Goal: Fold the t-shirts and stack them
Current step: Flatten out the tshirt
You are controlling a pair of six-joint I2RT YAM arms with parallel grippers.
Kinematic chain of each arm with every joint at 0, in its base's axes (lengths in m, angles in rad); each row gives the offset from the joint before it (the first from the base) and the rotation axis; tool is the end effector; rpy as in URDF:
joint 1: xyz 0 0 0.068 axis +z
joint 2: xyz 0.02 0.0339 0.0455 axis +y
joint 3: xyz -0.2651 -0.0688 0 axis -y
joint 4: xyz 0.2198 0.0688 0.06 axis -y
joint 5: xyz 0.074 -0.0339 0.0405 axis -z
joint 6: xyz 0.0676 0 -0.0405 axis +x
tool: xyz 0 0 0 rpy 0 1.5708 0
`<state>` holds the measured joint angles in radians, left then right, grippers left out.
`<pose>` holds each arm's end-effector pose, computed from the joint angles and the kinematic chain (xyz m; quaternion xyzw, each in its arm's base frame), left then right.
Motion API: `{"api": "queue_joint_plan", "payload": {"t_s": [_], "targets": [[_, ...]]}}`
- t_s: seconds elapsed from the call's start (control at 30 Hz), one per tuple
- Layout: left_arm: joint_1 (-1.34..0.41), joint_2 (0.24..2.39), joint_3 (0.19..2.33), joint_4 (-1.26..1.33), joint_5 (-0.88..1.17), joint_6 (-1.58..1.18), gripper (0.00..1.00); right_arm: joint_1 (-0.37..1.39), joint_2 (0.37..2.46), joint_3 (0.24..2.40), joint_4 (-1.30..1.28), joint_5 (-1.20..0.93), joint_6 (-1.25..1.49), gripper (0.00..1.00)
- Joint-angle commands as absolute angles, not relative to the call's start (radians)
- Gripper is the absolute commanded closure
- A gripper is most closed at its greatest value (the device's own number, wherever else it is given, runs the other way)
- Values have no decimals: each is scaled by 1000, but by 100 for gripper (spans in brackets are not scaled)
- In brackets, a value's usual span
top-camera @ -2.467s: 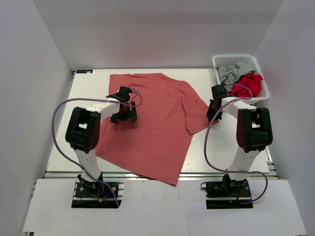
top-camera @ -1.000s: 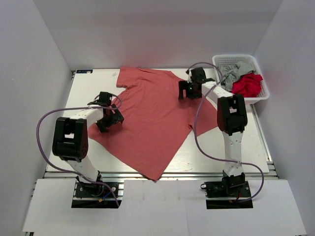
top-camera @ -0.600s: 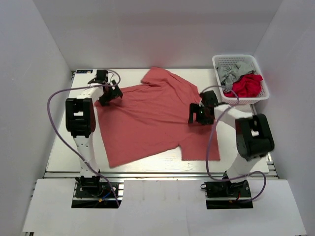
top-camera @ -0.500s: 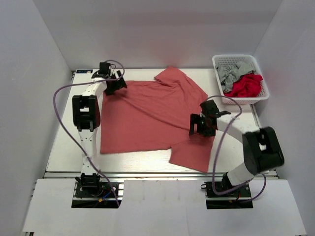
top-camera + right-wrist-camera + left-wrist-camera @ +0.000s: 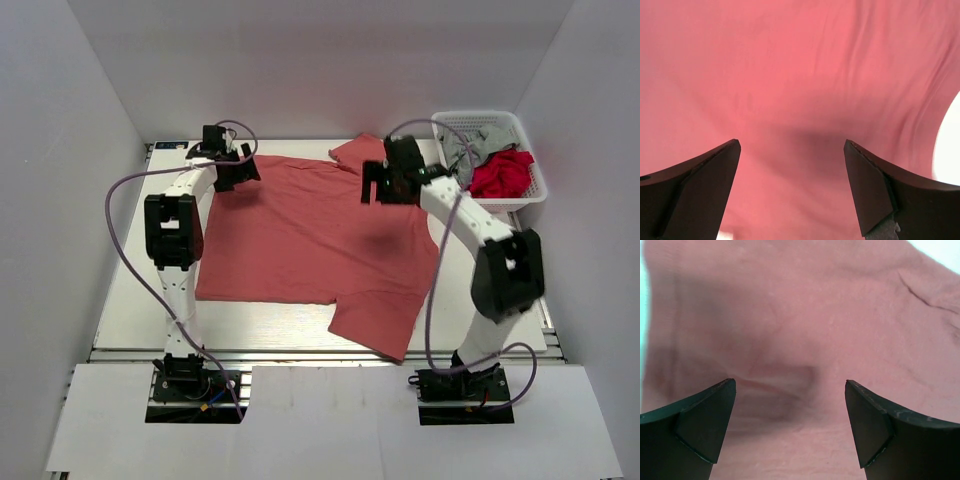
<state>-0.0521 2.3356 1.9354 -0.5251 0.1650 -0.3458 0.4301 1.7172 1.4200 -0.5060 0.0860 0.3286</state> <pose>0.5127 -0.0379 0.1620 -0.1124 0.9388 -0.1391 0.2944 0.3520 0.1551 0.2671 -0.0309 0.9260 0.1015 0.3623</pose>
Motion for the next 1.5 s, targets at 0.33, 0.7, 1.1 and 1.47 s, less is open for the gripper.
{"api": "queue_joint_plan", "payload": {"t_s": [0.33, 0.7, 1.1, 1.47], "targets": [[-28, 2336, 1977, -410, 239, -337, 0, 265, 2253, 2028, -594, 52, 275, 10], [-28, 2390, 1959, -480, 142, -357, 0, 201, 2376, 1999, -543, 25, 397, 10], [0, 2324, 1821, -549, 46, -385, 0, 153, 2491, 2106, -526, 9, 407, 10], [-9, 2257, 2014, -544, 157, -315, 0, 207, 2289, 2128, -491, -20, 167, 10]]}}
